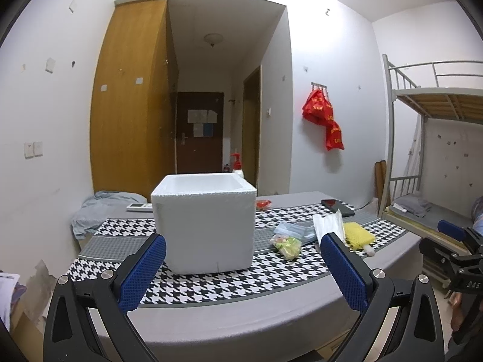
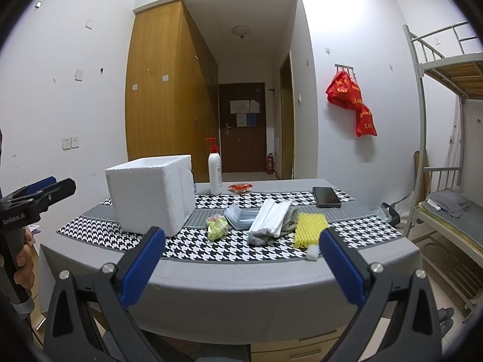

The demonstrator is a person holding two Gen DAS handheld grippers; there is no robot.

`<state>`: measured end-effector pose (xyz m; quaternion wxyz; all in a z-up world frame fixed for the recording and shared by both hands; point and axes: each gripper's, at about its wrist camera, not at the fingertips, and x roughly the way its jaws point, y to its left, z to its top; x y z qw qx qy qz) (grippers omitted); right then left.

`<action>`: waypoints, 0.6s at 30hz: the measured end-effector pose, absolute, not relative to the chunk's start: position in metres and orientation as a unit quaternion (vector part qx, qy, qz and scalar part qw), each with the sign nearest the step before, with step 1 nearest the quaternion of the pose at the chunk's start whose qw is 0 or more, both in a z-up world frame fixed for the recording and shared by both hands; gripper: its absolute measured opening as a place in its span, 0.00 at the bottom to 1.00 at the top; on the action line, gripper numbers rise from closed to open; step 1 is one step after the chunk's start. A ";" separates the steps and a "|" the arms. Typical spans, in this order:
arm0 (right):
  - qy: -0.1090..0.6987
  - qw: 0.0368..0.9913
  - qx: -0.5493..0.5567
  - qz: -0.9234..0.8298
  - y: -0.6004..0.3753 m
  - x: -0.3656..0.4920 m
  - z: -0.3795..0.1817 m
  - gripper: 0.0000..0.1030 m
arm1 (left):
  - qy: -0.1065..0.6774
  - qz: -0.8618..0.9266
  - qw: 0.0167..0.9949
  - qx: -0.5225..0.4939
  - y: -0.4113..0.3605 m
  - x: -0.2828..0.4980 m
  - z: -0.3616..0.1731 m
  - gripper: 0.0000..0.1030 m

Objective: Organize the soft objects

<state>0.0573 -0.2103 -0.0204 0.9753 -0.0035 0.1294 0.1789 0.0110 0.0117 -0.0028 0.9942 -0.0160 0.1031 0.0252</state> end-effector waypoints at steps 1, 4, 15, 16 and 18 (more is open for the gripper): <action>0.129 0.975 -0.003 0.179 -0.210 0.058 -0.020 1.00 | 0.104 0.025 0.994 -0.016 0.012 0.011 -0.003 0.99; 0.128 0.975 -0.004 0.181 -0.209 0.056 -0.018 1.00 | 0.107 0.023 0.994 -0.019 0.013 0.012 -0.004 0.99; 0.128 0.975 -0.005 0.181 -0.209 0.057 -0.018 1.00 | 0.109 0.028 0.994 -0.016 0.013 0.015 -0.004 0.99; 0.127 0.975 -0.005 0.181 -0.209 0.058 -0.018 1.00 | 0.109 0.028 0.994 -0.016 0.012 0.016 -0.003 0.99; 0.127 0.975 -0.005 0.181 -0.209 0.058 -0.017 1.00 | 0.110 0.028 0.993 -0.016 0.012 0.017 -0.003 0.99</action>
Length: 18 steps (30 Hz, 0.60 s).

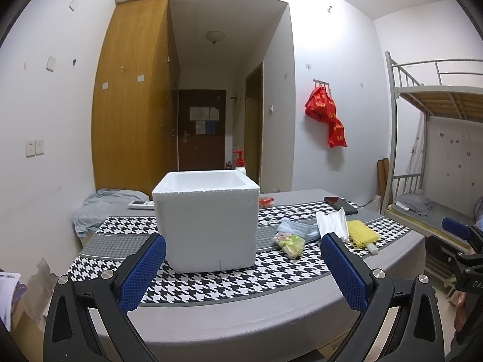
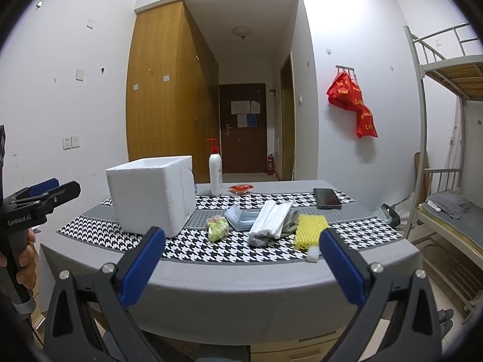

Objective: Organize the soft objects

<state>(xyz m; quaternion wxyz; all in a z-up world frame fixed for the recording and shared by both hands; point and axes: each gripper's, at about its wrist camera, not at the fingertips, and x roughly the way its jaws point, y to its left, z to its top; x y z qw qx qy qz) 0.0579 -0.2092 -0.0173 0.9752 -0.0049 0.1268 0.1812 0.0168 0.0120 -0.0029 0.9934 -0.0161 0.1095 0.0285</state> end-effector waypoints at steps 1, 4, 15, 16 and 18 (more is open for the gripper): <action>0.127 0.975 -0.005 0.181 -0.209 0.059 -0.017 1.00 | 0.110 0.029 0.993 -0.016 0.012 0.017 -0.003 0.99; 0.128 0.975 -0.006 0.180 -0.209 0.060 -0.018 1.00 | 0.112 0.030 0.993 -0.017 0.013 0.020 -0.003 0.99; 0.137 0.974 -0.001 0.181 -0.208 0.082 -0.017 1.00 | 0.131 0.008 0.991 -0.021 0.015 0.041 -0.003 0.99; 0.139 0.974 -0.001 0.181 -0.207 0.085 -0.017 1.00 | 0.134 0.003 0.991 -0.023 0.016 0.044 -0.003 0.99; 0.142 0.973 -0.001 0.179 -0.208 0.090 -0.018 1.00 | 0.137 0.003 0.990 -0.026 0.017 0.049 -0.003 0.99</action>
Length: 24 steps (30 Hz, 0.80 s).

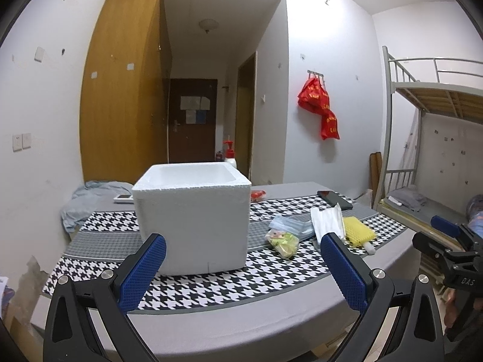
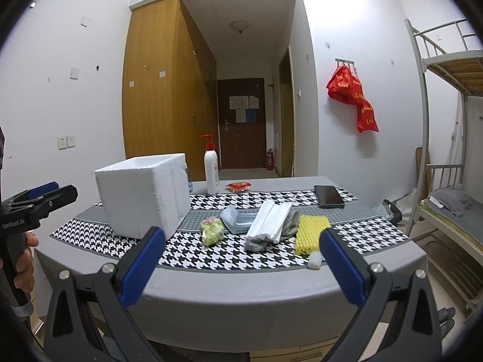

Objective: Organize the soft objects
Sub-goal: 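Move the left tool to the snack bag while the right tool approaches the yellow foam sleeve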

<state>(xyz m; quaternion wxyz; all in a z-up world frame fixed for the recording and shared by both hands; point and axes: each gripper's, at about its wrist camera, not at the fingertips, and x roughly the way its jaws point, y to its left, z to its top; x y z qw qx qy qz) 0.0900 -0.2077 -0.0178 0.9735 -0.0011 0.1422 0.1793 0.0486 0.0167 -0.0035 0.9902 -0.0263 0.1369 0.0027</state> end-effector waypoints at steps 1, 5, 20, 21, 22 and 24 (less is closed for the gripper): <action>0.143 0.973 -0.001 0.179 -0.208 0.092 -0.018 1.00 | 0.139 0.002 0.990 -0.029 0.017 0.052 -0.003 0.99; 0.152 0.973 0.002 0.176 -0.210 0.103 -0.021 1.00 | 0.140 0.004 0.990 -0.031 0.018 0.060 -0.003 0.99; 0.190 0.969 0.001 0.159 -0.217 0.142 -0.037 1.00 | 0.171 -0.033 0.985 -0.022 0.007 0.094 -0.007 0.99; 0.193 0.969 0.003 0.155 -0.219 0.145 -0.039 1.00 | 0.173 -0.033 0.984 -0.022 0.005 0.097 -0.007 0.99; 0.195 0.969 0.004 0.153 -0.221 0.148 -0.039 1.00 | 0.176 -0.035 0.983 -0.022 0.003 0.101 -0.009 0.99; 0.200 0.969 0.007 0.148 -0.225 0.154 -0.042 1.00 | 0.186 -0.039 0.982 -0.019 -0.001 0.109 -0.012 0.99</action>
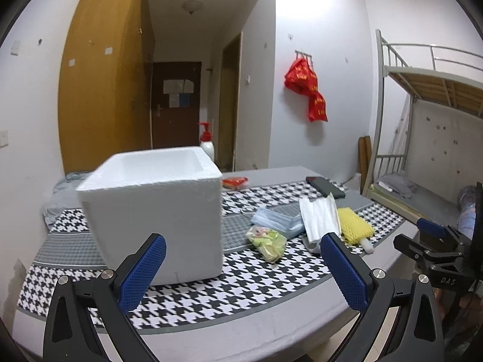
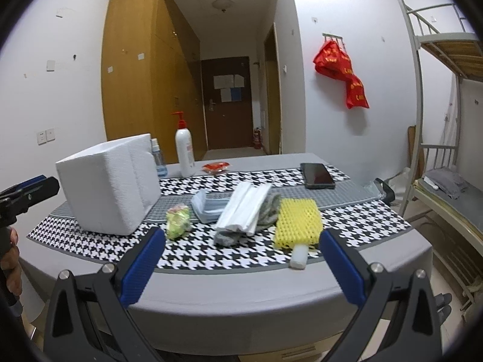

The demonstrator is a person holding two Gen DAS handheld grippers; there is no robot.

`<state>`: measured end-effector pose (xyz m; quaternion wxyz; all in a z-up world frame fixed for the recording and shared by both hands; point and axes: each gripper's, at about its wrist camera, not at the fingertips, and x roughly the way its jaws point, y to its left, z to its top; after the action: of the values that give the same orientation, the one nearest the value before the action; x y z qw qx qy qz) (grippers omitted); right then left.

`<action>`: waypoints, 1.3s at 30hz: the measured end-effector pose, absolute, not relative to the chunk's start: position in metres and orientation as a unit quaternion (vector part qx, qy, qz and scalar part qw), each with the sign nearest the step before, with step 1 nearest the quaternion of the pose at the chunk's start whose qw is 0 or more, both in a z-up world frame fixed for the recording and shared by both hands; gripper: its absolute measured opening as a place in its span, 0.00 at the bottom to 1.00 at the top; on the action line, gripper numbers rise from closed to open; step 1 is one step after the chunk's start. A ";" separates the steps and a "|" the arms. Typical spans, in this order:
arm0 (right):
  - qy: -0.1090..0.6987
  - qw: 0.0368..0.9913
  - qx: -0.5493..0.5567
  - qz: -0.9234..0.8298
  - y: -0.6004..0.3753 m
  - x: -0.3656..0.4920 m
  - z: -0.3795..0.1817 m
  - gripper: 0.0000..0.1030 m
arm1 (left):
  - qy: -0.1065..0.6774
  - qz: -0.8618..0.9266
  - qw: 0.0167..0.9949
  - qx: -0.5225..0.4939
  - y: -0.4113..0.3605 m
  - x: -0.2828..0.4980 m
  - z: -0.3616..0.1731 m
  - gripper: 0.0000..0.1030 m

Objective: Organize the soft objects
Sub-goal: 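Move the left tool to the snack bag while the right tool approaches the yellow foam sleeve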

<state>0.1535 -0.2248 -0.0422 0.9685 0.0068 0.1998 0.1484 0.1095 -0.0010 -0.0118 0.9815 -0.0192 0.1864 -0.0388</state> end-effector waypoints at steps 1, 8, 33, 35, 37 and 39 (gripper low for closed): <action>0.202 0.968 0.007 0.147 -0.227 0.156 -0.044 1.00 | 0.191 -0.040 0.981 -0.019 -0.003 0.114 -0.014 0.99; 0.224 0.965 0.013 0.134 -0.241 0.172 -0.058 1.00 | 0.222 -0.057 0.973 0.001 -0.026 0.141 -0.023 0.99; 0.261 0.955 0.037 0.135 -0.271 0.230 -0.082 1.00 | 0.321 -0.011 0.947 0.013 -0.071 0.243 -0.061 0.99; 0.264 0.954 0.036 0.134 -0.273 0.234 -0.085 1.00 | 0.331 -0.004 0.943 0.011 -0.072 0.251 -0.067 0.99; 0.269 0.954 0.036 0.131 -0.275 0.238 -0.088 1.00 | 0.341 0.003 0.940 0.010 -0.072 0.258 -0.071 0.99; 0.273 0.952 0.038 0.130 -0.278 0.243 -0.091 1.00 | 0.353 0.008 0.936 0.009 -0.072 0.266 -0.075 0.99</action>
<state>0.2432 -0.2778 -0.0907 0.9525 0.0381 0.2726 0.1305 0.2661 -0.0721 -0.0749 0.9355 0.0092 0.3530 0.0077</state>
